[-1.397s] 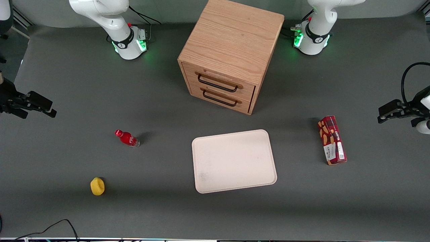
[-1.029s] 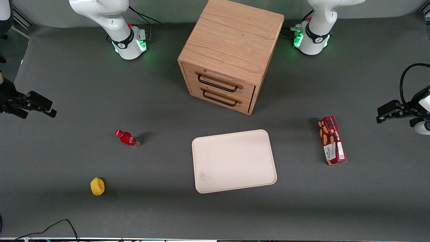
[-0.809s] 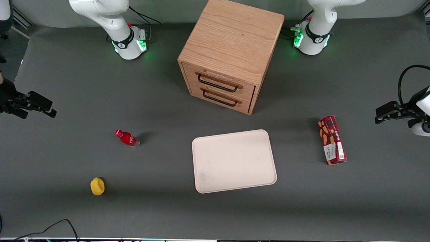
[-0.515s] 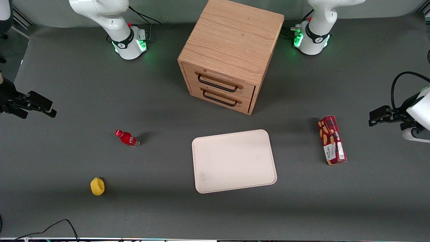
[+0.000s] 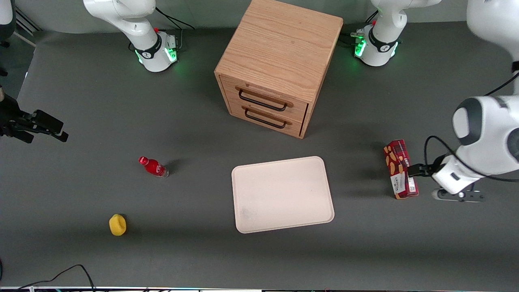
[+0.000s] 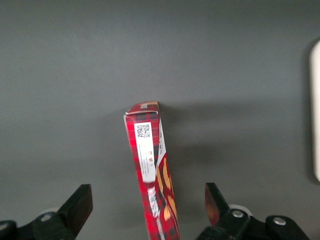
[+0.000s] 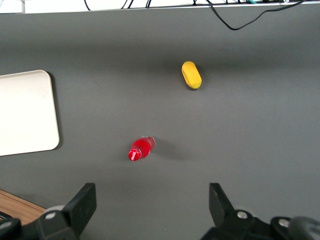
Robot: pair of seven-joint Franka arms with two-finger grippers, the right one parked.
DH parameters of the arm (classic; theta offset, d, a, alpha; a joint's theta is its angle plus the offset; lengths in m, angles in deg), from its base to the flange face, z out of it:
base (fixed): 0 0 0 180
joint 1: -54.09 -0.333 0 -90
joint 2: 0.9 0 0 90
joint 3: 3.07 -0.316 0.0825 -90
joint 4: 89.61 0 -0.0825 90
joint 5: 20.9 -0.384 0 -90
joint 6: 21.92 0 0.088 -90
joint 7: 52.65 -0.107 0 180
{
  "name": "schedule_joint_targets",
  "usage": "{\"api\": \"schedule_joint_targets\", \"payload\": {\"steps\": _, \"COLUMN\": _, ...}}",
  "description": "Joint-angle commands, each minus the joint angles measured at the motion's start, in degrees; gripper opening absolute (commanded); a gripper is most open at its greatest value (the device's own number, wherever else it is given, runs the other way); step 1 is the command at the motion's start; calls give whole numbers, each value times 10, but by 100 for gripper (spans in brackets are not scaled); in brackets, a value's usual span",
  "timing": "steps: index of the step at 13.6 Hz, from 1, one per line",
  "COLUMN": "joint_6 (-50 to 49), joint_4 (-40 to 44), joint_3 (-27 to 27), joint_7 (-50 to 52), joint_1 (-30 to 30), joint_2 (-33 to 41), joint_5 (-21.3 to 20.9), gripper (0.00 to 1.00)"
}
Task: Place red cookie box on tray
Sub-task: 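Close the left gripper on the end of the red cookie box, then lift the box with the left gripper and carry it over the tray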
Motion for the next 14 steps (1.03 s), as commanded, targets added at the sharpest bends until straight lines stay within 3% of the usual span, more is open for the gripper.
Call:
{"api": "schedule_joint_targets", "payload": {"steps": 1, "joint_6": 53, "joint_4": -26, "joint_3": -2, "joint_7": 18, "joint_1": 0, "joint_2": -25, "joint_5": -3, "gripper": 100}}
{"api": "schedule_joint_targets", "payload": {"steps": 4, "joint_6": 165, "joint_4": -108, "joint_3": -2, "joint_7": 19, "joint_1": -4, "joint_2": -23, "joint_5": 2, "gripper": 96}}
{"api": "schedule_joint_targets", "payload": {"steps": 8, "joint_6": 178, "joint_4": -112, "joint_3": -2, "joint_7": 67, "joint_1": 11, "joint_2": -23, "joint_5": 2, "gripper": 0}}
{"api": "schedule_joint_targets", "payload": {"steps": 11, "joint_6": 160, "joint_4": -88, "joint_3": -1, "joint_7": 71, "joint_1": 17, "joint_2": -23, "joint_5": -2, "gripper": 0}}
{"api": "schedule_joint_targets", "payload": {"steps": 14, "joint_6": -31, "joint_4": 53, "joint_3": 1, "joint_7": 78, "joint_1": 29, "joint_2": -23, "joint_5": 2, "gripper": 0}}
